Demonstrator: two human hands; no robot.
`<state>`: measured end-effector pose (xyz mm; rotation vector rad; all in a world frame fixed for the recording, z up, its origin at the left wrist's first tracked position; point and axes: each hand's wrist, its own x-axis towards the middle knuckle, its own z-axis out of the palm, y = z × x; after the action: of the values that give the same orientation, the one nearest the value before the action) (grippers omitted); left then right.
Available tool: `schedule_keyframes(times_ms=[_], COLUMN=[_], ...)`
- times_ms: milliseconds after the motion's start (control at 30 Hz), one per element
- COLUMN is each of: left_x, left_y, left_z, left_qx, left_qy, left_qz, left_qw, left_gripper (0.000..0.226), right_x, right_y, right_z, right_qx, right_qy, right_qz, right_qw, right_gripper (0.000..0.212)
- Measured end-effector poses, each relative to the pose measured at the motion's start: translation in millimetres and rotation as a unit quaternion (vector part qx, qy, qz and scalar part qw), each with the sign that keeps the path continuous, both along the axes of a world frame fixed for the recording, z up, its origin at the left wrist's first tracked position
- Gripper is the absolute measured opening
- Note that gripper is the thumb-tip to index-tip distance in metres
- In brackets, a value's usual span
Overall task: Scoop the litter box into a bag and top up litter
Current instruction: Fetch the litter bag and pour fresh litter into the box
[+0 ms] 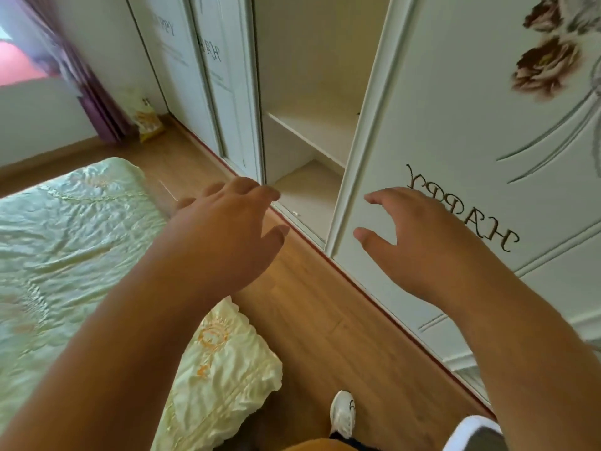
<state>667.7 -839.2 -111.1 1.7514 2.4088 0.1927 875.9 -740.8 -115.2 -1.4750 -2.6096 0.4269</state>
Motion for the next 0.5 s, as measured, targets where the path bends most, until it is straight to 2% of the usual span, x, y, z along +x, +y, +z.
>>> schedule_keyframes(times_ms=[233, 500], left_x=[23.2, 11.8], left_y=[42.9, 69.0], left_z=[4.3, -7.7], left_qx=[0.001, -0.038], left_qy=[-0.008, -0.006], left_qz=[0.123, 0.204], left_qw=[0.992, 0.978], left_gripper=[0.055, 0.058], right_x=[-5.8, -41.8], right_y=[90.5, 144.1], right_z=[7.2, -7.2], right_qx=[-0.01, -0.046], right_qy=[-0.019, -0.026], right_qz=[0.105, 0.203], right_qw=[0.994, 0.978], right_gripper=[0.055, 0.056])
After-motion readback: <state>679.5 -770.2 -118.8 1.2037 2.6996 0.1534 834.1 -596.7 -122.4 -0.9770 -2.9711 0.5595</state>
